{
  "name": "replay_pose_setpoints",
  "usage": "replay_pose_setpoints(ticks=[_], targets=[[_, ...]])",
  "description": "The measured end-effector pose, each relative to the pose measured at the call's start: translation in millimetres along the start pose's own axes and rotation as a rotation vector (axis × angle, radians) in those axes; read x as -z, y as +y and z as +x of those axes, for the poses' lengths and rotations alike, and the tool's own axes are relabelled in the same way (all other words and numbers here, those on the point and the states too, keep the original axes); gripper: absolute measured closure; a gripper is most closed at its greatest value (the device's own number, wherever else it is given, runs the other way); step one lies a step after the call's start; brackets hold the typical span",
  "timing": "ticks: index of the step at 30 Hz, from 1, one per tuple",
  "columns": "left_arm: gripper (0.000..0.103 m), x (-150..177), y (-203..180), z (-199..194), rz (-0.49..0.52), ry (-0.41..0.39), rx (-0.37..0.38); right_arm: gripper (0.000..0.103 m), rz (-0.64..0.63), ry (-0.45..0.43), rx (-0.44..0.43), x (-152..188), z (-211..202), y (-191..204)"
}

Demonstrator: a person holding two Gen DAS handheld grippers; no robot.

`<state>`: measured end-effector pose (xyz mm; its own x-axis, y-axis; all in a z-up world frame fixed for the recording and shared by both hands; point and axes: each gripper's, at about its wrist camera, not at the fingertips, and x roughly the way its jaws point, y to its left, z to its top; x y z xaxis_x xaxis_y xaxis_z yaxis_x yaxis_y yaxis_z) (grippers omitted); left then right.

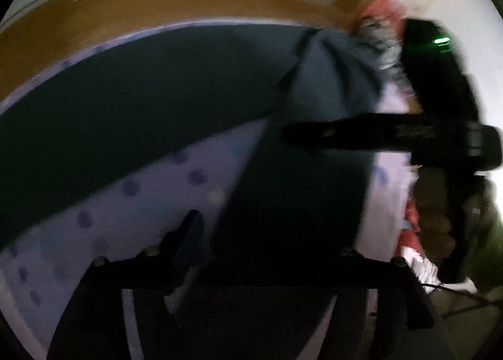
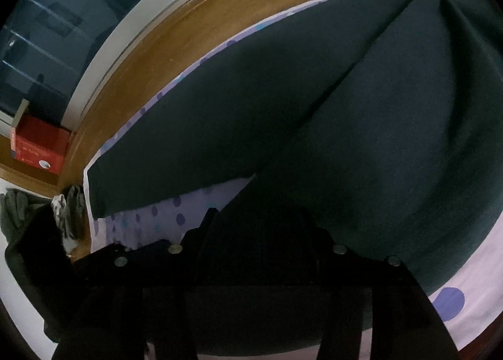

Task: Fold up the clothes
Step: 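Fold the held trouser edge over with both grippers and press it flat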

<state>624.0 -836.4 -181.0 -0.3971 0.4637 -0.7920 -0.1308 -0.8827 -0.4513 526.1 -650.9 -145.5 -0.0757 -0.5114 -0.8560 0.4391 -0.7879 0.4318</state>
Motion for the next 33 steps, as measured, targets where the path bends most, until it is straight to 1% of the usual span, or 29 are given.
replay_pose_setpoints(ticks=[1, 3, 4, 5, 6, 7, 9, 11, 14, 15, 17, 18, 19, 20, 21, 22, 23, 24, 26, 28, 30, 33], targets=[[0.038, 0.3, 3.2, 2.2, -0.028, -0.001, 0.053, 0.054, -0.001, -0.004, -0.002, 1.4, -0.9, -0.6], [0.039, 0.9, 10.1, 6.6, -0.088, -0.005, 0.156, 0.054, -0.004, -0.013, -0.005, 4.2, -2.8, -1.7], [0.053, 1.2, 13.5, 8.9, -0.118, -0.007, 0.208, 0.054, -0.007, -0.016, -0.008, 5.8, -3.9, -2.6], [0.081, 3.3, 16.4, 10.2, -0.146, -0.013, 0.225, 0.054, -0.008, -0.018, -0.009, 6.7, -3.4, -2.8], [0.091, 5.6, 19.3, 11.5, -0.175, -0.019, 0.239, 0.054, -0.008, -0.02, -0.009, 7.8, -3.9, -3.4], [0.095, 8.2, 18.4, 11.6, -0.177, -0.025, 0.227, 0.053, -0.009, -0.022, -0.01, 8.8, -4.5, -3.9], [0.095, 12.6, 12.2, 8.0, -0.159, -0.047, 0.21, 0.054, -0.006, -0.025, -0.007, 8.5, -4.5, -3.0], [0.095, 15.0, 1.5, 6.9, -0.121, -0.054, 0.217, 0.054, 0.003, -0.024, -0.004, 6.6, -4.8, -1.6], [0.095, 18.0, -19.5, 5.8, -0.05, -0.042, 0.187, 0.053, 0.014, -0.019, -0.016, 3.5, -4.4, 3.3], [0.095, 19.6, -17.8, 1.6, -0.04, -0.037, 0.187, 0.053, 0.012, -0.015, -0.02, 2.5, -3.7, 5.4], [0.095, 22.5, -23.8, 4.9, -0.032, -0.025, 0.187, 0.053, -0.015, -0.006, 0.01, 1.1, 1.3, 11.5], [0.095, 23.6, -26.9, 7.7, -0.025, -0.018, 0.182, 0.054, -0.032, -0.007, 0.039, 1.1, 4.3, 13.9], [0.095, 24.7, -30.0, 9.8, -0.017, -0.014, 0.162, 0.055, -0.048, -0.018, 0.063, 1.4, 6.6, 15.9], [0.095, 25.8, -33.0, 11.9, -0.009, -0.01, 0.14, 0.07, -0.059, -0.025, 0.089, 1.8, 7.1, 15.7], [0.095, 26.6, -35.9, 11.3, 0.0, -0.018, 0.1, 0.093, -0.069, -0.032, 0.115, 2.2, 7.5, 15.6], [0.094, 26.2, -38.2, 7.5, 0.008, -0.037, 0.062, 0.099, -0.08, -0.038, 0.141, 2.6, 8.0, 15.4], [0.087, 25.6, -40.5, 3.5, 0.016, -0.056, 0.024, 0.099, -0.07, -0.037, 0.125, 2.8, 7.2, 12.0], [0.082, 24.7, -41.8, -0.6, 0.021, -0.075, 0.001, 0.1, -0.059, -0.036, 0.109, 3.0, 6.4, 8.5], [0.063, 22.3, -44.1, -7.1, 0.039, -0.108, -0.041, 0.1, -0.054, -0.037, 0.092, 4.1, 5.5, 4.9], [0.059, 20.7, -44.8, -10.3, 0.057, -0.123, -0.074, 0.101, -0.066, -0.043, 0.091, 6.0, 5.2, 4.8], [0.059, 21.1, -44.9, -4.1, 0.068, -0.088, -0.091, 0.101, -0.068, -0.05, 0.084, 7.8, 4.7, 4.0], [0.059, 25.3, -47.6, 15.8, 0.095, -0.024, -0.107, 0.101, -0.058, -0.065, 0.05, 9.2, 2.9, 0.7]])
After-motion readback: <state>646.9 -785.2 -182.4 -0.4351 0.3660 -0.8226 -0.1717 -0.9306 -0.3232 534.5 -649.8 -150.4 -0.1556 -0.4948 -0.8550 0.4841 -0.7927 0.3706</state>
